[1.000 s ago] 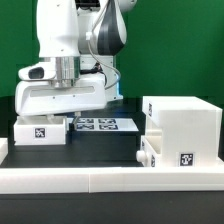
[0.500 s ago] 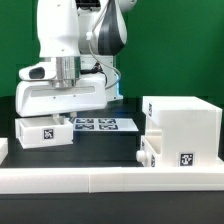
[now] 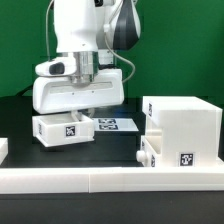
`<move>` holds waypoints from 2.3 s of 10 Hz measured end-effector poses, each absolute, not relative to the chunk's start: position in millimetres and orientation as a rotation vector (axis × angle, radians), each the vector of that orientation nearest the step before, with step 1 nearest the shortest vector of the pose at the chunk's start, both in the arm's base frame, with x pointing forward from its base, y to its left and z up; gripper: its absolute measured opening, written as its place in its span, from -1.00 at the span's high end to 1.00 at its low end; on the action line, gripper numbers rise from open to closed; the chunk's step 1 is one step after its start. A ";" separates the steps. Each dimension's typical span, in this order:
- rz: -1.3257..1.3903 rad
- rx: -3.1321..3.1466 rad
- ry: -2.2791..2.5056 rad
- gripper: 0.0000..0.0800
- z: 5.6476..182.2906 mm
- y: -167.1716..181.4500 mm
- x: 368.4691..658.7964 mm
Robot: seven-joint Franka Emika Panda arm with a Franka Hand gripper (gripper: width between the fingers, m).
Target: Assemble drawer
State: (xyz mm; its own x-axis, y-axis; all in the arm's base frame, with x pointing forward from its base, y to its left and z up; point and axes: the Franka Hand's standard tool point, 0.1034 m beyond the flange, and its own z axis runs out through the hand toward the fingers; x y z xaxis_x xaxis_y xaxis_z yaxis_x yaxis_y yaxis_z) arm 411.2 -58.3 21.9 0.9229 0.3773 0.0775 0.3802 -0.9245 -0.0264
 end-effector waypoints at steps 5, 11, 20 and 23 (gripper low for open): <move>0.050 -2.892 -0.918 0.89 53.7 -48.5 465.2; 0.013 -2.665 -1.472 0.89 53.1 -56.6 470.9; 0.013 -2.211 -2.135 0.89 55.8 -62.7 505.6; -0.002 -2.227 -2.131 0.89 58.6 -55.1 525.5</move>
Offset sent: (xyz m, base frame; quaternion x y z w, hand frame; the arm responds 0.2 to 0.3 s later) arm 0.0444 0.0050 0.0146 0.0845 -0.1268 -0.1009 0.9832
